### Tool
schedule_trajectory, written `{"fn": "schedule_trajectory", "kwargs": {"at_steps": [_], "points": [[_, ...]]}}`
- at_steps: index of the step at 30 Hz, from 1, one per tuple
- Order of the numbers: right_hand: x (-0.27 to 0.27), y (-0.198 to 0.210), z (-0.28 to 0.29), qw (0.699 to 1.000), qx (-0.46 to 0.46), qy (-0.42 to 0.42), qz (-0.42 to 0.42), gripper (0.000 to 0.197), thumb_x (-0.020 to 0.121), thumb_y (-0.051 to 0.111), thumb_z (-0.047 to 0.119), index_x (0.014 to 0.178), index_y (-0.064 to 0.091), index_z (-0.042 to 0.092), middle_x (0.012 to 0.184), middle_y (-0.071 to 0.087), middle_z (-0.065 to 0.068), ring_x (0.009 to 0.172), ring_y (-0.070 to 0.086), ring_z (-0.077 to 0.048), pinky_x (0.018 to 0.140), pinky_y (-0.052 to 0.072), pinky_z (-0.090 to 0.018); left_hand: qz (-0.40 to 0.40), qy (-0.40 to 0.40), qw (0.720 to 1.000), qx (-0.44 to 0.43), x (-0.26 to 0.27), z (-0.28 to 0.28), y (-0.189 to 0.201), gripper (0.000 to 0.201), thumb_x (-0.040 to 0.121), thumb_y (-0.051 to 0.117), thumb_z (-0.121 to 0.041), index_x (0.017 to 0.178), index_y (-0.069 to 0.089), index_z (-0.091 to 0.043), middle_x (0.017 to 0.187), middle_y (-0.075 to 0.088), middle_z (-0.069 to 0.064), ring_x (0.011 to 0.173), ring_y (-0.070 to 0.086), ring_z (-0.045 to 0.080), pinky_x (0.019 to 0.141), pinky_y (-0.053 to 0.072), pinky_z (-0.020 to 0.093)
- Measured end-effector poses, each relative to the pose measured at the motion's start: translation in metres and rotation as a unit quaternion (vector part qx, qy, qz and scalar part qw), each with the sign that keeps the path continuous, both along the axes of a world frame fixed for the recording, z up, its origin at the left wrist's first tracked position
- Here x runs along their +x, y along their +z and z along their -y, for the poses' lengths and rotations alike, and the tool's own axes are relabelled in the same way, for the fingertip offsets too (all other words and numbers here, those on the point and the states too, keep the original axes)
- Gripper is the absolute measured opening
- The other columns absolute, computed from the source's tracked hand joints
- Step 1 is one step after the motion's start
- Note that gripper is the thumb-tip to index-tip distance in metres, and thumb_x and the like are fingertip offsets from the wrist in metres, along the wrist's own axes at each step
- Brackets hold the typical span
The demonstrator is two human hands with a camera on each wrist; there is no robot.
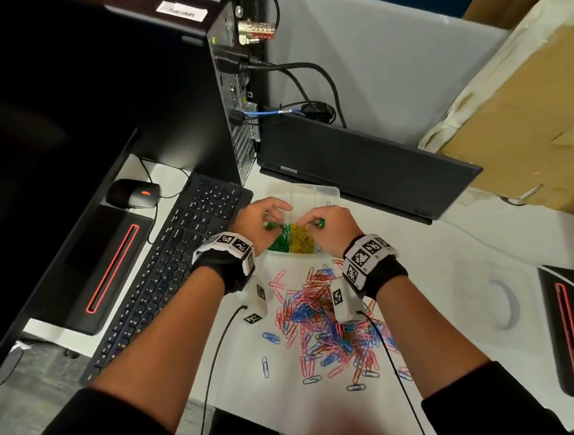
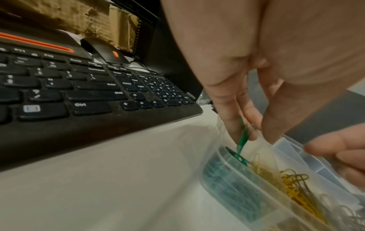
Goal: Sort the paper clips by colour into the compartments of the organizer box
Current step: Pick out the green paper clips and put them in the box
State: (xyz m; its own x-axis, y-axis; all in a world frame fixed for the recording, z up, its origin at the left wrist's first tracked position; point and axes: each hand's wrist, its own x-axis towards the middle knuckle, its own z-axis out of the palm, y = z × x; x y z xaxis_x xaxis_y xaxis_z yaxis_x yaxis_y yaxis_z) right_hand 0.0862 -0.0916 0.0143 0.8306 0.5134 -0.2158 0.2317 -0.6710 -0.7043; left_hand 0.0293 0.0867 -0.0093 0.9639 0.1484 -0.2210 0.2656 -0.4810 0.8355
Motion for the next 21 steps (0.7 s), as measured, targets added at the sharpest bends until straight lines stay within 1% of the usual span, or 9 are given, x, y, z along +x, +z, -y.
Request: {"fn": "schedule_trajectory", "kwargs": {"at_steps": [2,5,8,11,13,16,18,19,21], "points": [[0.003,-0.001,-0.002,1.0,-0.006,-0.002,-0.003,0.021,0.092,0.059,0.005,0.096,0.077,0.013,0.101,0.074,0.0,0.09,0.061,-0.007,0.083,0.039,-0.011,0.0,-0.007,1.0,-0.017,0.001,0.001,-0.003,0.052,0.079,0.06,0.015,0.102,0.063,-0.032,0.092,0.065,0.002,0.095,0.065,0.017,0.089,0.055,0.034],[0.005,-0.003,-0.007,1.0,-0.007,0.001,0.007,0.021,0.091,0.059,0.004,0.095,0.078,0.013,0.099,0.074,0.0,0.089,0.063,-0.011,0.079,0.036,-0.007,0.01,0.057,0.99,-0.131,0.001,-0.002,-0.004,0.05,0.084,0.049,0.022,0.1,0.064,-0.023,0.088,0.063,0.005,0.092,0.064,0.024,0.093,0.051,0.036],[0.001,-0.005,-0.017,1.0,0.004,0.024,-0.013,0.02,0.091,0.06,0.004,0.097,0.077,0.013,0.101,0.073,0.0,0.076,0.06,-0.009,0.079,0.045,-0.017,0.012,0.12,0.96,-0.254,-0.003,-0.007,0.002,0.04,0.09,0.042,0.018,0.099,0.063,-0.016,0.086,0.061,0.01,0.088,0.06,0.018,0.092,0.047,0.03],[-0.003,-0.01,-0.032,0.998,-0.016,0.058,-0.016,0.022,0.088,0.062,0.002,0.096,0.077,0.016,0.104,0.073,0.0,0.088,0.065,-0.015,0.089,0.051,-0.027,0.01,0.18,0.915,-0.36,-0.007,-0.012,0.005,0.028,0.093,0.037,0.005,0.096,0.064,-0.003,0.075,0.064,0.011,0.076,0.061,0.016,0.081,0.046,0.027],[-0.004,-0.012,-0.04,0.997,-0.026,0.074,-0.017,0.022,0.087,0.063,0.001,0.094,0.077,0.016,0.103,0.073,-0.001,0.091,0.065,-0.017,0.089,0.053,-0.028,0.042,0.21,0.907,-0.363,-0.01,-0.015,0.002,0.028,0.093,0.036,0.005,0.094,0.064,0.0,0.066,0.066,0.008,0.069,0.062,0.015,0.077,0.048,0.027],[-0.004,-0.01,-0.049,0.993,-0.062,0.095,-0.012,0.024,0.082,0.065,-0.001,0.094,0.077,0.017,0.102,0.071,-0.004,0.092,0.064,-0.018,0.082,0.052,-0.024,0.094,0.214,0.931,-0.28,-0.018,-0.018,-0.006,0.034,0.088,0.046,0.017,0.094,0.066,-0.01,0.067,0.066,-0.001,0.071,0.061,0.014,0.081,0.051,0.029],[-0.002,-0.006,-0.056,0.986,-0.105,0.131,-0.019,0.027,0.078,0.071,-0.001,0.095,0.076,0.019,0.1,0.069,-0.004,0.092,0.06,-0.018,0.081,0.052,-0.026,0.097,0.222,0.937,-0.251,-0.029,-0.019,-0.011,0.04,0.085,0.048,0.022,0.092,0.066,-0.013,0.066,0.061,0.001,0.065,0.057,0.01,0.08,0.052,0.03],[-0.002,-0.004,-0.059,0.98,-0.126,0.149,-0.027,0.025,0.076,0.073,0.001,0.093,0.076,0.019,0.1,0.067,-0.005,0.088,0.061,-0.019,0.081,0.055,-0.028,0.095,0.222,0.942,-0.234,-0.036,-0.02,-0.014,0.042,0.083,0.049,0.024,0.091,0.066,-0.014,0.065,0.058,0.002,0.064,0.056,0.011,0.08,0.052,0.032],[-0.002,-0.003,-0.066,0.975,-0.146,0.166,-0.033,0.018,0.076,0.076,0.003,0.086,0.075,0.018,0.098,0.063,-0.005,0.076,0.065,-0.021,0.074,0.058,-0.029,0.082,0.214,0.952,-0.201,-0.049,-0.022,-0.02,0.044,0.081,0.052,0.025,0.09,0.067,-0.017,0.064,0.059,-0.003,0.066,0.057,0.016,0.082,0.054,0.038]]}}
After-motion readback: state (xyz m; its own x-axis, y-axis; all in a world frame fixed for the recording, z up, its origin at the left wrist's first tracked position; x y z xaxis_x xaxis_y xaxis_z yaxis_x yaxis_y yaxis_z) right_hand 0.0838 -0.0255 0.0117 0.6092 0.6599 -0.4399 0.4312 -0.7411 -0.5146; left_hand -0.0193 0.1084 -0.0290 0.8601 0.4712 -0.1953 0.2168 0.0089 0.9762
